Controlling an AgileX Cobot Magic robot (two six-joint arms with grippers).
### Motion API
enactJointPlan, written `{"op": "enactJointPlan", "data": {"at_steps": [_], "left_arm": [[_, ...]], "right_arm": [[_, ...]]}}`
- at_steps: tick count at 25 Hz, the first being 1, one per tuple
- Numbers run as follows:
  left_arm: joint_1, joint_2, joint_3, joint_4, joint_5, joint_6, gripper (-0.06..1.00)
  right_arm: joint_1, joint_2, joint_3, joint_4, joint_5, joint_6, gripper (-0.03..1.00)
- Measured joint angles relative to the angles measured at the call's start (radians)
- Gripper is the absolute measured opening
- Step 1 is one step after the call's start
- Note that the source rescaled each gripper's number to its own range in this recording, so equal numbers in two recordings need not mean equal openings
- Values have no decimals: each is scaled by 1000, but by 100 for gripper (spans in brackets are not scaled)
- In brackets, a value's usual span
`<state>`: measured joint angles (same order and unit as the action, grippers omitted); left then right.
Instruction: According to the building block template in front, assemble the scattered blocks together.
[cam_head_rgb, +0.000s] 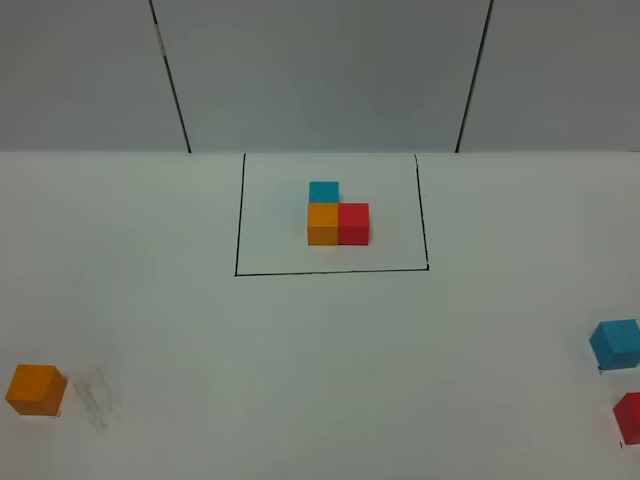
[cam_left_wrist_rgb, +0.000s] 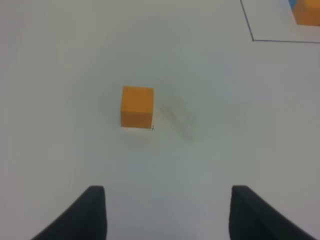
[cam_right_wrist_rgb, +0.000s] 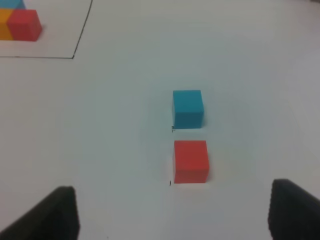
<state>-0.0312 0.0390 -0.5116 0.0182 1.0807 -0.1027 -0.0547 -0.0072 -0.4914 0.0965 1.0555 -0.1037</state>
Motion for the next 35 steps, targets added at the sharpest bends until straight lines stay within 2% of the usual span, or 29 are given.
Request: {"op": "enactJointPlan", "data": {"at_steps": [3, 6, 8, 12, 14, 16, 23, 28, 35], "left_arm": [[0, 112, -34, 25, 3, -40, 20], [0, 261, -90, 60, -7, -60, 28], [0, 368, -128, 76, -22, -64, 39], [0, 556, -203, 88, -63, -87, 73], [0, 642, -240, 106, -87, -114, 86], [0, 734, -272, 132, -111, -137, 91], [0, 1047, -345, 185, -164, -150, 92], [0, 1227, -346, 189, -227, -150, 92], [0, 1396, -322, 189, -381, -151, 87]], "right_arm": [[0, 0, 0, 0, 0, 0, 62], [0, 0, 0, 0, 0, 0, 62], [0, 0, 0, 0, 0, 0, 62], [0, 0, 0, 0, 0, 0, 62], [0, 0, 0, 0, 0, 0, 62], [0, 0, 0, 0, 0, 0, 62], [0, 0, 0, 0, 0, 0, 62], [0, 0, 0, 0, 0, 0, 62], [0, 0, 0, 0, 0, 0, 62]]}}
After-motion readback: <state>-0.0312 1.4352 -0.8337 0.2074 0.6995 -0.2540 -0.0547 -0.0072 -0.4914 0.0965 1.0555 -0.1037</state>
